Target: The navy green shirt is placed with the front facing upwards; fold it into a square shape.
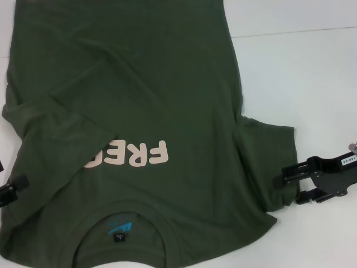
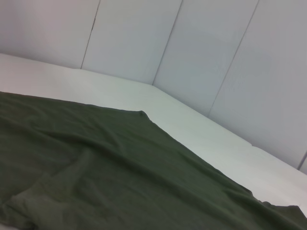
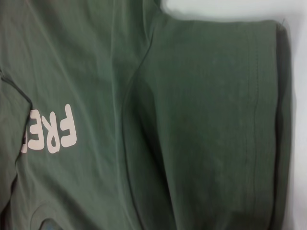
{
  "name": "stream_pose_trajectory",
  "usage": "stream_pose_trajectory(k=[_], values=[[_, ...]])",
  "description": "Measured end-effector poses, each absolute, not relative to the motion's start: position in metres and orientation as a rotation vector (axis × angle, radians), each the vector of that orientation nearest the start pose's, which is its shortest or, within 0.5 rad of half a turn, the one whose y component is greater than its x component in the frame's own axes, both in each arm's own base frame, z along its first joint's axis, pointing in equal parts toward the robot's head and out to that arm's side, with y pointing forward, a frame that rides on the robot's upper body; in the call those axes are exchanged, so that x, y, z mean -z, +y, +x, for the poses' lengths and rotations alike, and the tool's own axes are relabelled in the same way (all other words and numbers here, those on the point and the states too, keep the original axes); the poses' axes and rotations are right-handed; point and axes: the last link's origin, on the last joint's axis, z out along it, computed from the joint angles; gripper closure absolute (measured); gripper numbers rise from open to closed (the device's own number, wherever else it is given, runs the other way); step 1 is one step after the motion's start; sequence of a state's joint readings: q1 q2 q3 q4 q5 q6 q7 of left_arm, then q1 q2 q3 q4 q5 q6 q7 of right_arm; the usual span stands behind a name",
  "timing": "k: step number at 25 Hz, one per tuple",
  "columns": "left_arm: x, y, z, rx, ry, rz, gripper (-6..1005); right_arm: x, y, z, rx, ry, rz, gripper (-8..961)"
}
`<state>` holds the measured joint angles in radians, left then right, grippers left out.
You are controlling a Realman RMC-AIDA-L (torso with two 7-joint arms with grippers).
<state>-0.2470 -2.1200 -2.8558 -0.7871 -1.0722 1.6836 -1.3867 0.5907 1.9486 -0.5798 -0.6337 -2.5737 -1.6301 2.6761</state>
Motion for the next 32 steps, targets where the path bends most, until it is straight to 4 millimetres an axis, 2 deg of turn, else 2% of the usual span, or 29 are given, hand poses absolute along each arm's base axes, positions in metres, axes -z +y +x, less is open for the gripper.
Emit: stream_pose_trajectory(k=[18, 32], values=[[-0.0541, 0.2402, -0.3555, 0.762, -0.950, -2.268, 112, -0.0302, 0.3146, 0.3277, -0.051, 2.320, -1.956, 93], [-0.0532, 0.2405, -0.3543, 0.769, -0.954, -2.269, 112, -0.0364, 0.3172, 0.3251, -0.033, 2.308, -1.975, 665]])
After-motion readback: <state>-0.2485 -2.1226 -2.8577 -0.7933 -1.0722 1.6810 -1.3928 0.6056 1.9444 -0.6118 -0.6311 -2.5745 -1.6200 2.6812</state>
